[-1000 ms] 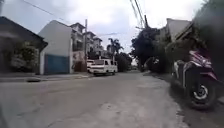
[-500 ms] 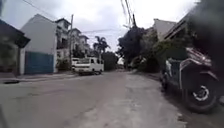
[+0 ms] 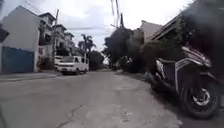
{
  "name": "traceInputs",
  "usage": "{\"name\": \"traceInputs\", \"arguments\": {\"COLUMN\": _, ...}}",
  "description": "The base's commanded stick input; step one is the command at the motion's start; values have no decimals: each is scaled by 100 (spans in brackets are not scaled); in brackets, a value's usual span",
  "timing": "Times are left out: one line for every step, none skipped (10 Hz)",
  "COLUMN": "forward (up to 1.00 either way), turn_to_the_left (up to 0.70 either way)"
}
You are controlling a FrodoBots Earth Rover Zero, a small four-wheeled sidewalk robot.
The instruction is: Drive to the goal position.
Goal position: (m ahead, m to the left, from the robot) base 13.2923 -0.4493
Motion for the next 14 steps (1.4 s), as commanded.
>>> {"name": "traceInputs", "arguments": {"forward": 50, "turn_to_the_left": 0}}
{"name": "traceInputs", "arguments": {"forward": 50, "turn_to_the_left": 0}}
{"name": "traceInputs", "arguments": {"forward": 50, "turn_to_the_left": 0}}
{"name": "traceInputs", "arguments": {"forward": 50, "turn_to_the_left": 0}}
{"name": "traceInputs", "arguments": {"forward": 50, "turn_to_the_left": 0}}
{"name": "traceInputs", "arguments": {"forward": 50, "turn_to_the_left": 0}}
{"name": "traceInputs", "arguments": {"forward": 50, "turn_to_the_left": 0}}
{"name": "traceInputs", "arguments": {"forward": 50, "turn_to_the_left": 0}}
{"name": "traceInputs", "arguments": {"forward": 50, "turn_to_the_left": 0}}
{"name": "traceInputs", "arguments": {"forward": 50, "turn_to_the_left": 0}}
{"name": "traceInputs", "arguments": {"forward": 50, "turn_to_the_left": 0}}
{"name": "traceInputs", "arguments": {"forward": 50, "turn_to_the_left": 0}}
{"name": "traceInputs", "arguments": {"forward": 50, "turn_to_the_left": 0}}
{"name": "traceInputs", "arguments": {"forward": 50, "turn_to_the_left": 0}}
